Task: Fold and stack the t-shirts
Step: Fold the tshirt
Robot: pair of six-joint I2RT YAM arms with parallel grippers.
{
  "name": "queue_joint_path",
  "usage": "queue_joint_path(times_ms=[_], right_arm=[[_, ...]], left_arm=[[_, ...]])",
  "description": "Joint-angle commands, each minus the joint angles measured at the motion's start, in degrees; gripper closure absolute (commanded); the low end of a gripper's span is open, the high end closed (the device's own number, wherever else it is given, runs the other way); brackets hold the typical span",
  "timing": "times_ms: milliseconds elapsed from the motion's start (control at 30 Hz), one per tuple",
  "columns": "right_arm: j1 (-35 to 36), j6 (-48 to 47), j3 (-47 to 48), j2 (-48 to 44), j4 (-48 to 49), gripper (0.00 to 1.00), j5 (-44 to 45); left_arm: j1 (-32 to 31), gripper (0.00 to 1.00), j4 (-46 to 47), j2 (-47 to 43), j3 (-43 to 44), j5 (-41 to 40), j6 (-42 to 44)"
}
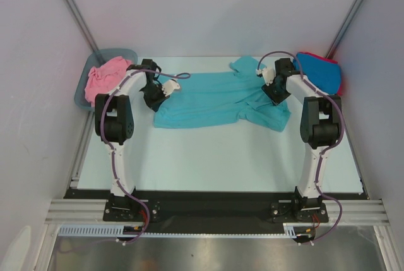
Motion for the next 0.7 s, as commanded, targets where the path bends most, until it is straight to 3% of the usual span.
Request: queue_joint_path(times_ms=[0,300,667], right_arm=[[-0.4,0.3,2.3,-0.5,2.4,0.58,0.5],[-1.0,0.3,3.7,0.9,-0.2,0.63,-1.1],[-0.7,1.6,2.7,-0.8,-1.3,0.61,-5.2]], left_arm=[[-0.4,1.0,0.6,-4.6,-0.5,0.4,-0.9],[-1.0,1.0,1.4,-4.2,-0.6,0.3,-1.1],[-1.1,1.0,1.5,-3.9,0.2,-0.3,-0.7]])
